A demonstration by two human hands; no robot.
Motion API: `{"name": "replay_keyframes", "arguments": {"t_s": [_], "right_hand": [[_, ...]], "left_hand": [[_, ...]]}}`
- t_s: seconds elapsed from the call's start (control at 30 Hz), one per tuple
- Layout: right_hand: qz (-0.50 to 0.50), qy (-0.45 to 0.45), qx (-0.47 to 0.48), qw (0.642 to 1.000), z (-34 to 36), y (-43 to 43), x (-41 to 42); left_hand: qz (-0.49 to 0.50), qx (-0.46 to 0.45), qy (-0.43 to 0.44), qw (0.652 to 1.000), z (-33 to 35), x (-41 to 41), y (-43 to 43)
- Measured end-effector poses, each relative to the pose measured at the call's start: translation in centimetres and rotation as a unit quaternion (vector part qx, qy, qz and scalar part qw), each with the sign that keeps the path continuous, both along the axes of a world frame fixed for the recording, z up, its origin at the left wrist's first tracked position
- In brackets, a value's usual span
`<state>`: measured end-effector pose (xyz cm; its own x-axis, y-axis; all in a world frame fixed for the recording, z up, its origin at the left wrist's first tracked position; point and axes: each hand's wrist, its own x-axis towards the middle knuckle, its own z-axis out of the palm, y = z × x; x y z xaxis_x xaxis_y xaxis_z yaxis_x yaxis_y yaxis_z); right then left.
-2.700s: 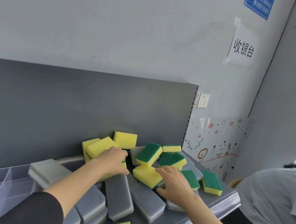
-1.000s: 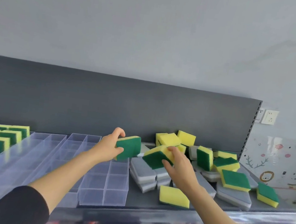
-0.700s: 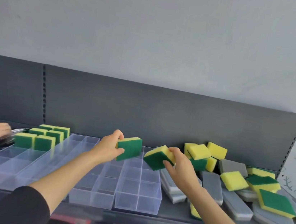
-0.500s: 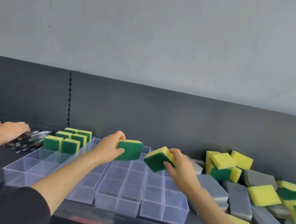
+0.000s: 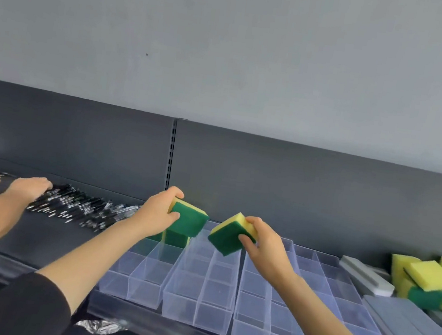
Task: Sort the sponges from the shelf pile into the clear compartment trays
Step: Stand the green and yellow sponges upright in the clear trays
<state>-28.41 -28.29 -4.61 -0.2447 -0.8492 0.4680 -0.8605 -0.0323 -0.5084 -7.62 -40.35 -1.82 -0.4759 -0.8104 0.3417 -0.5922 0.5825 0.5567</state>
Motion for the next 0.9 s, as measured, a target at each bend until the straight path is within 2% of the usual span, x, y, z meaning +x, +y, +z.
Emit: {"name": "replay_keyframes", "arguments": {"t_s": [0.37, 0.6, 0.9], "right_hand": [[0.041, -0.032, 0.037, 0.998, -1.5, -7.2, 8.3], [0.038, -0.002, 0.074, 0.997, -2.6, -9.0, 10.2], [0.029, 0.037, 0.138, 0.989, -4.0, -10.5, 10.6]], "left_hand": [[0.019, 0.002, -0.074, 0.997, -2.0, 8.2, -6.5], [-0.051, -0.019, -0.117, 0.992, -3.5, 8.1, -8.1], [-0.083, 0.038, -0.158, 0.983, -5.7, 6.3, -9.4]]}}
